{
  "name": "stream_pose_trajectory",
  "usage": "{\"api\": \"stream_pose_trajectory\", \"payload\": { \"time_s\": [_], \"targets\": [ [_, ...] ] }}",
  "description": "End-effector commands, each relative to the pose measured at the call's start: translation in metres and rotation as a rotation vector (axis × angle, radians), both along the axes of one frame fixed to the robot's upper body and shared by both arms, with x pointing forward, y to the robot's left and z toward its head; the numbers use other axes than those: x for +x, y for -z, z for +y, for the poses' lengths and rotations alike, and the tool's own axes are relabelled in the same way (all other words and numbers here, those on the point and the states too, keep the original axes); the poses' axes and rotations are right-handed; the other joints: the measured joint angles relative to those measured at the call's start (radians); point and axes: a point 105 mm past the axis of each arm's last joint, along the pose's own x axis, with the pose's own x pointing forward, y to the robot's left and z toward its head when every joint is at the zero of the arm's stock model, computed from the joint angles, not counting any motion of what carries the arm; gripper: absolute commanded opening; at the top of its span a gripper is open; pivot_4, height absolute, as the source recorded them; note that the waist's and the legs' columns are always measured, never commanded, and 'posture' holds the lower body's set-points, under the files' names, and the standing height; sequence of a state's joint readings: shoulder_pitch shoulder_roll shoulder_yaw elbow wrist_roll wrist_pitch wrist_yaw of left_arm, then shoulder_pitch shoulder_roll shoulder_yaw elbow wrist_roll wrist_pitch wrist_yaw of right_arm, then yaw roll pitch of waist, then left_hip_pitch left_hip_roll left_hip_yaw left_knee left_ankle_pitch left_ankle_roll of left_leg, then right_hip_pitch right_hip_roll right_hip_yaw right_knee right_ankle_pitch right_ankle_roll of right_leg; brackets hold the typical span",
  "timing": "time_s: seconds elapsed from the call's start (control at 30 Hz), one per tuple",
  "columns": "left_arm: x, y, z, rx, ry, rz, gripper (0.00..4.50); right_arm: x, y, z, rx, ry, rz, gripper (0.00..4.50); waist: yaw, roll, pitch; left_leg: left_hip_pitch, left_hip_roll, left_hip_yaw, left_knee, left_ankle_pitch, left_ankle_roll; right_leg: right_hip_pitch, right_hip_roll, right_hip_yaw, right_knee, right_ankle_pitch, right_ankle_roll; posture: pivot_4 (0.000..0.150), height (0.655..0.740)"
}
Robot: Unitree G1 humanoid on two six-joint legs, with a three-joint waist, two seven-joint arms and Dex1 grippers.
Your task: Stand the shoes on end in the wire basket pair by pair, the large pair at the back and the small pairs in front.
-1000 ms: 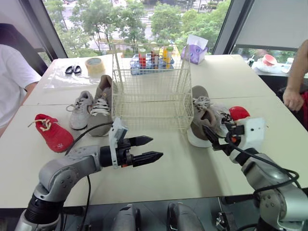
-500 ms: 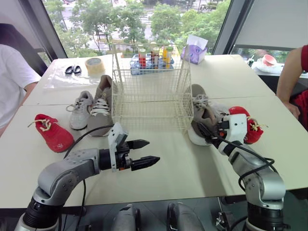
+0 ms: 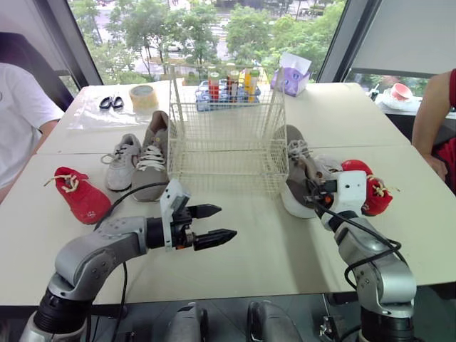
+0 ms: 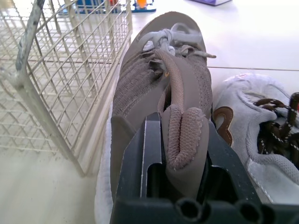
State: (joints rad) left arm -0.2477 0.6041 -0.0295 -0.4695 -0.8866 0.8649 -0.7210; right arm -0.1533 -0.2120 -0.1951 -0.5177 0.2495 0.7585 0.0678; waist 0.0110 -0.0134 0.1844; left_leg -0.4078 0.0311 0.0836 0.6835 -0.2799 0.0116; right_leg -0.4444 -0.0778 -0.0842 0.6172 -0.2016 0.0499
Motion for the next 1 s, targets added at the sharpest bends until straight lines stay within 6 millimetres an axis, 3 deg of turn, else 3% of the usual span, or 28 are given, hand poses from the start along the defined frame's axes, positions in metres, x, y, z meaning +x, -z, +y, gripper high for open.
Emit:
{"api": "stream_pose_trajectory", "payload": {
  "time_s": [0.03,0.1,0.17,0.27,0.33,0.43,0.53,0.6,0.7,0.83,1.0],
  "targets": [
    [0.000,-0.011,-0.002,-0.043,0.035,-0.010,4.50,-0.003,-0.076,-0.010,-0.063,0.087,-0.305,0.25,-0.001,0.003,0.002,0.000,0.000,0.000,0.000,0.000,0.000,0.000,0.000,0.000,0.000,0.000,0.000,0.150,0.7400],
    [0.002,-0.016,-0.003,-0.054,0.040,-0.014,4.50,-0.005,-0.108,-0.007,-0.102,0.092,-0.424,0.25,-0.001,0.005,0.003,0.000,0.000,0.000,0.000,0.000,0.000,-0.001,0.000,0.000,0.000,0.000,0.000,0.150,0.7400],
    [0.002,-0.021,-0.004,-0.077,0.046,-0.011,4.50,-0.006,-0.126,-0.007,-0.122,0.107,-0.487,0.25,-0.002,0.006,0.004,-0.001,-0.001,0.001,0.000,0.000,0.000,-0.002,0.000,0.000,0.000,0.000,0.000,0.150,0.7400],
    [0.009,-0.036,0.001,-0.142,0.020,-0.023,4.50,-0.011,-0.165,-0.020,-0.174,0.190,-0.601,0.25,-0.002,0.006,0.004,-0.001,0.000,0.000,-0.001,0.000,0.000,-0.002,0.000,0.000,0.001,0.002,0.004,0.150,0.7400],
    [0.014,-0.049,0.004,-0.207,-0.002,-0.029,4.50,-0.012,-0.196,-0.039,-0.183,0.265,-0.682,0.25,0.000,0.006,0.004,-0.001,0.000,0.000,-0.001,0.000,0.000,-0.002,0.000,0.000,0.001,0.002,0.005,0.150,0.7400],
    [0.022,-0.084,0.019,-0.373,-0.041,-0.015,4.50,-0.008,-0.257,-0.046,-0.248,0.133,-0.822,0.25,0.000,0.006,0.005,-0.001,-0.002,0.000,0.000,0.000,0.000,-0.001,-0.001,0.000,0.000,0.002,0.004,0.150,0.7400],
    [0.030,-0.123,0.044,-0.494,-0.099,-0.050,4.50,-0.010,-0.292,-0.021,-0.301,-0.139,-0.887,0.25,-0.005,0.006,0.007,-0.001,-0.003,0.000,0.000,0.001,0.002,-0.001,-0.002,0.001,0.000,0.002,0.004,0.150,0.7400],
    [0.039,-0.145,0.063,-0.541,-0.170,-0.089,4.50,-0.015,-0.296,0.009,-0.325,-0.377,-0.878,0.25,-0.014,0.006,0.007,-0.001,-0.001,-0.001,-0.002,0.000,0.003,-0.001,0.000,0.000,0.000,0.002,0.006,0.150,0.7400],
    [0.048,-0.177,0.092,-0.598,-0.262,-0.152,4.50,-0.028,-0.281,0.054,-0.465,-0.726,-0.812,0.25,-0.031,0.005,0.007,0.000,0.000,-0.001,-0.003,-0.001,0.004,-0.001,0.002,-0.001,0.001,0.002,0.006,0.150,0.7400],
    [0.051,-0.194,0.124,-0.569,-0.346,-0.192,4.50,-0.038,-0.274,0.073,-0.556,-0.906,-0.797,0.25,-0.028,0.005,0.008,0.000,0.001,-0.001,-0.003,-0.001,0.004,-0.001,0.002,-0.001,0.001,0.002,0.006,0.150,0.7400],
    [0.044,-0.203,0.147,-0.569,-0.360,-0.188,4.50,-0.043,-0.265,0.086,-0.584,-1.034,-0.798,0.25,-0.009,0.003,0.009,-0.002,-0.002,0.001,0.000,-0.001,0.003,0.000,-0.003,-0.002,-0.001,0.002,0.006,0.150,0.7400]
  ]
}}
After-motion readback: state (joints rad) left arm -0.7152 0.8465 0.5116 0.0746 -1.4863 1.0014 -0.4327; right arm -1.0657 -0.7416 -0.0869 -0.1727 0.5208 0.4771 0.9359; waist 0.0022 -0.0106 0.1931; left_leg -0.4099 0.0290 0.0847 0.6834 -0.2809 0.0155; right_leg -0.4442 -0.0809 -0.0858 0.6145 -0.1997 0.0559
